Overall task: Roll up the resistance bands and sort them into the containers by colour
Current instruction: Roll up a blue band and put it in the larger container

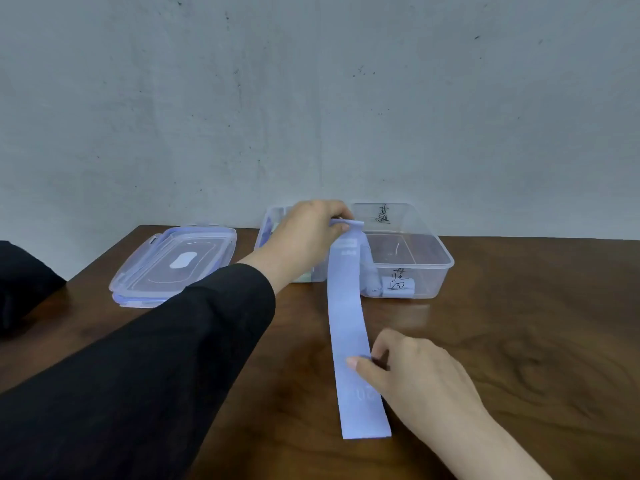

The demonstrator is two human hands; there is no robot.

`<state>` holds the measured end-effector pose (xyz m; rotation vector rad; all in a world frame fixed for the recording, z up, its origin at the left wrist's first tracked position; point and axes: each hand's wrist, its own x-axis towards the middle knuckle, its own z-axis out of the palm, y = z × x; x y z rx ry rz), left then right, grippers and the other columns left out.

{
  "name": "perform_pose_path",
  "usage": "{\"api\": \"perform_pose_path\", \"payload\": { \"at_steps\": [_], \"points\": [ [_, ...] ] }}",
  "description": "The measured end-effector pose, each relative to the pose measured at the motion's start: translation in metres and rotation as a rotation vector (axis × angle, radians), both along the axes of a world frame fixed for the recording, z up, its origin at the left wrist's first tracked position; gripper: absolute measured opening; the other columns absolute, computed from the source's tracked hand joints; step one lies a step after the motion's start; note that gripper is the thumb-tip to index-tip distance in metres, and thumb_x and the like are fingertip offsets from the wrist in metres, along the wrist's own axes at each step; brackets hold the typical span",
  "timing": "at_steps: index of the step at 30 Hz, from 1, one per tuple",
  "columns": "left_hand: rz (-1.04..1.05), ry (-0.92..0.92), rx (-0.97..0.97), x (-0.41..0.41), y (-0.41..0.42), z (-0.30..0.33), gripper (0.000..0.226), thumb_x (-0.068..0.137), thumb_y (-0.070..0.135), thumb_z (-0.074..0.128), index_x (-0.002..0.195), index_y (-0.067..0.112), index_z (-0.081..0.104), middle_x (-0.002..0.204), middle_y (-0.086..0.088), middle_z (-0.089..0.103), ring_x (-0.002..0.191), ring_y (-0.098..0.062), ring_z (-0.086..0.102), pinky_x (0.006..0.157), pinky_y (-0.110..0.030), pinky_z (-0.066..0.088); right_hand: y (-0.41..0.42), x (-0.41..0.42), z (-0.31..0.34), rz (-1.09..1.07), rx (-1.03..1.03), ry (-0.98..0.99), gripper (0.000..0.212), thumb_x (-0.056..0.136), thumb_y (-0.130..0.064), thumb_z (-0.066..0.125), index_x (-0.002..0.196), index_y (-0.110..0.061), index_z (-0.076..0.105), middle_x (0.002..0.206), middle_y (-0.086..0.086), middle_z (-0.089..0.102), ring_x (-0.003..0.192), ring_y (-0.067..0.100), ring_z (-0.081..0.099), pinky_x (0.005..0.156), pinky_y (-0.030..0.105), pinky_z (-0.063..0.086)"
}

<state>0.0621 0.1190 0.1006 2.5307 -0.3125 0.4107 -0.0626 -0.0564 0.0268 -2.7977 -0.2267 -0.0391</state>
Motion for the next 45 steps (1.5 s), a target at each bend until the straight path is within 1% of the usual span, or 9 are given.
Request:
{"api": "perform_pose_path", "payload": {
  "at_steps": [4,11,15,17,22,27,36,40,45],
  "points": [
    [0.015,-0.014,0.027,-0.003,0.001,-0.021,0.035,0.095,0.02,0.057,0.13,0.025,0.057,0.12,0.005,0.06,0.099,-0.014,0.059,0.086,-0.027,0.047,-0.011,0.009,-0.009,0.049,0.061,-0.022,0.054,0.088,-0.064,0.052,0.136,-0.041,0.041,0.122,-0.024,0.05,0.117,0.004,0.045,0.103,0.033,0.042],
    [-0.126,0.044,0.023,-0.1,0.023,-0.088,0.008,0.093,0.028,0.06,0.099,0.032,0.064,0.096,0.019,0.056,0.09,0.001,0.055,0.078,-0.017,0.042,-0.02,0.002,-0.011,0.266,0.15,0.027,0.037,0.094,-0.056,0.049,0.13,-0.045,0.049,0.127,-0.039,0.038,0.117,-0.014,0.036,0.114,0.019,0.027],
    [-0.313,0.173,0.2,-0.129,0.028,-0.099,0.025,0.094,0.053,0.047,0.11,0.039,0.061,0.115,0.025,0.048,0.11,0.004,0.044,0.098,-0.017,0.033,-0.024,0.0,-0.01,0.415,0.198,0.001,0.008,0.092,-0.048,0.058,0.095,-0.042,0.056,0.111,-0.026,0.049,0.11,0.002,0.05,0.096,0.02,0.04],
    [-0.34,0.16,0.241,-0.132,0.029,-0.097,0.03,0.093,0.055,0.045,0.114,0.04,0.061,0.118,0.025,0.045,0.111,0.005,0.04,0.102,-0.018,0.028,-0.029,-0.001,-0.01,0.543,0.16,0.068,0.01,0.091,-0.048,0.06,0.089,-0.039,0.057,0.107,-0.022,0.052,0.109,0.006,0.05,0.098,0.021,0.036],
    [-0.417,0.09,0.248,-0.135,0.027,-0.091,0.009,0.095,0.044,0.052,0.097,0.04,0.06,0.106,0.022,0.047,0.101,-0.001,0.044,0.095,-0.024,0.033,-0.039,0.005,-0.014,0.639,0.08,0.141,0.015,0.085,-0.06,0.062,0.094,-0.05,0.056,0.114,-0.03,0.047,0.117,0.001,0.041,0.101,0.02,0.032],
    [-0.49,0.136,0.312,-0.138,0.027,-0.091,0.025,0.089,0.063,0.049,0.096,0.041,0.058,0.106,0.022,0.043,0.103,0.0,0.038,0.095,-0.02,0.029,-0.034,0.007,-0.017,0.638,0.094,0.038,0.012,0.089,-0.049,0.062,0.087,-0.037,0.064,0.104,-0.026,0.053,0.109,0.0,0.047,0.099,0.016,0.03],
    [-0.407,0.161,0.21,-0.139,0.021,-0.094,0.004,0.093,0.04,0.054,0.096,0.039,0.053,0.098,0.021,0.048,0.098,0.0,0.043,0.092,-0.017,0.03,-0.028,0.006,-0.02,0.596,0.104,0.019,0.011,0.09,-0.031,0.062,0.086,-0.04,0.056,0.093,-0.022,0.053,0.099,0.003,0.05,0.093,0.02,0.033],
    [-0.406,0.129,0.247,-0.137,0.021,-0.097,0.005,0.091,0.034,0.057,0.089,0.038,0.058,0.095,0.02,0.049,0.095,-0.002,0.046,0.092,-0.022,0.033,-0.031,0.007,-0.019,0.596,0.125,0.059,0.002,0.089,-0.043,0.059,0.089,-0.042,0.061,0.098,-0.024,0.054,0.103,0.004,0.05,0.096,0.017,0.03],
    [-0.369,0.111,0.297,-0.139,0.022,-0.097,0.01,0.088,0.048,0.056,0.094,0.041,0.055,0.097,0.023,0.042,0.091,-0.001,0.044,0.088,-0.024,0.038,-0.031,0.008,-0.024,0.582,0.131,0.042,0.018,0.085,-0.054,0.054,0.093,-0.041,0.063,0.099,-0.027,0.051,0.104,-0.002,0.046,0.095,0.01,0.022]
  ]
}}
